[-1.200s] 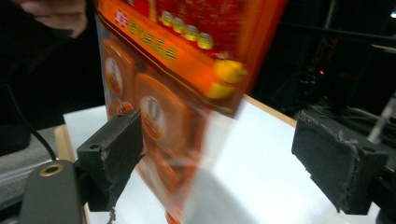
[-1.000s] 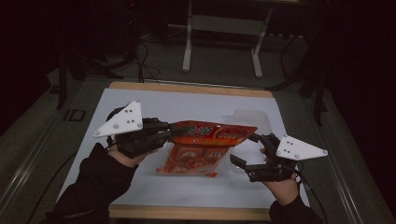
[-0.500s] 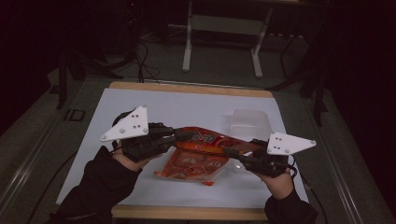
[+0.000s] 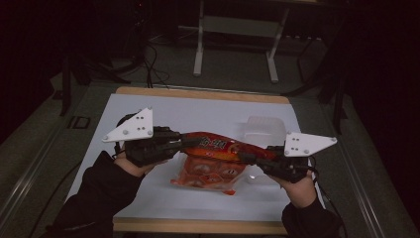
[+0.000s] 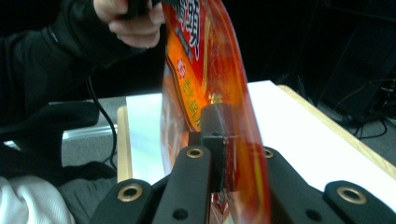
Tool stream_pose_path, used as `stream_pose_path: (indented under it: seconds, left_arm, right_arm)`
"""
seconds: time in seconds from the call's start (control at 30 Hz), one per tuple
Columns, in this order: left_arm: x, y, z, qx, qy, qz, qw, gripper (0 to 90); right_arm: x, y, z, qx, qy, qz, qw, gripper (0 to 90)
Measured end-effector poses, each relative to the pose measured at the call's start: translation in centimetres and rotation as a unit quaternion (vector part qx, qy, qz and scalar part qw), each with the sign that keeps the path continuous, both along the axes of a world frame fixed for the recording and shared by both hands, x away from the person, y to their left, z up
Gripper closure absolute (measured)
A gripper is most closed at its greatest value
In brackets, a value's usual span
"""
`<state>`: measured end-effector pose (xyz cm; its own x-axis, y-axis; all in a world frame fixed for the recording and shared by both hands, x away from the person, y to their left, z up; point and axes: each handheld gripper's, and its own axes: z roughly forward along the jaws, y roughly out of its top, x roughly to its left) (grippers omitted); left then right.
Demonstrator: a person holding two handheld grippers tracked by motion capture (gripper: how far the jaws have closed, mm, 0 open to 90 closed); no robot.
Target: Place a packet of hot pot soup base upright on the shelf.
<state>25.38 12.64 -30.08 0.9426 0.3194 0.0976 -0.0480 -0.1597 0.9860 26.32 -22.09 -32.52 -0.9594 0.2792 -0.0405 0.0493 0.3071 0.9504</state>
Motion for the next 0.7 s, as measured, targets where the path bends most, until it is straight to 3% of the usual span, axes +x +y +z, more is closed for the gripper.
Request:
stream_pose_path:
  seconds: [0.1, 0.23, 0.27, 0.3, 0.47, 0.6, 0.63, 0.7]
  left_arm:
    - [0.0, 0.0, -0.2, -0.004, -0.010, 0.011, 0.9999, 71.8]
    - [0.2, 0.3, -0.6, -0.007, -0.002, 0.020, 0.9998, 57.4]
    - [0.3, 0.7, -0.9, -0.009, 0.007, 0.025, 0.9996, 57.4]
    - [0.4, 0.9, -1.1, -0.012, 0.010, 0.030, 0.9994, 49.3]
    - [0.7, 2.1, -2.2, -0.016, 0.038, 0.054, 0.9977, 32.3]
    - [1.1, 3.1, -3.8, -0.021, 0.070, 0.077, 0.9944, 16.9]
    - [1.2, 3.3, -4.3, -0.014, 0.070, 0.098, 0.9926, 14.2]
    - [1.2, 3.5, -5.2, -0.014, 0.075, 0.112, 0.9907, 7.4]
  right_arm:
    - [0.0, -0.2, 1.0, 0.004, -0.005, -0.008, 0.9999, 90.0]
    - [0.2, -0.5, 1.7, 0.010, -0.009, -0.025, 0.9996, 90.0]
    - [0.2, -0.6, 2.0, 0.010, -0.010, -0.030, 0.9994, 90.0]
    - [0.3, -0.9, 2.4, 0.011, -0.014, -0.040, 0.9990, 90.0]
    - [0.8, -2.3, 3.7, 0.027, -0.010, -0.070, 0.9971, 90.0]
    - [1.2, -3.4, 4.9, 0.034, -0.016, -0.096, 0.9947, 90.0]
    - [1.3, -3.6, 5.2, 0.036, -0.018, -0.101, 0.9940, 90.0]
    - [1.6, -4.1, 5.5, 0.037, -0.020, -0.114, 0.9927, 90.0]
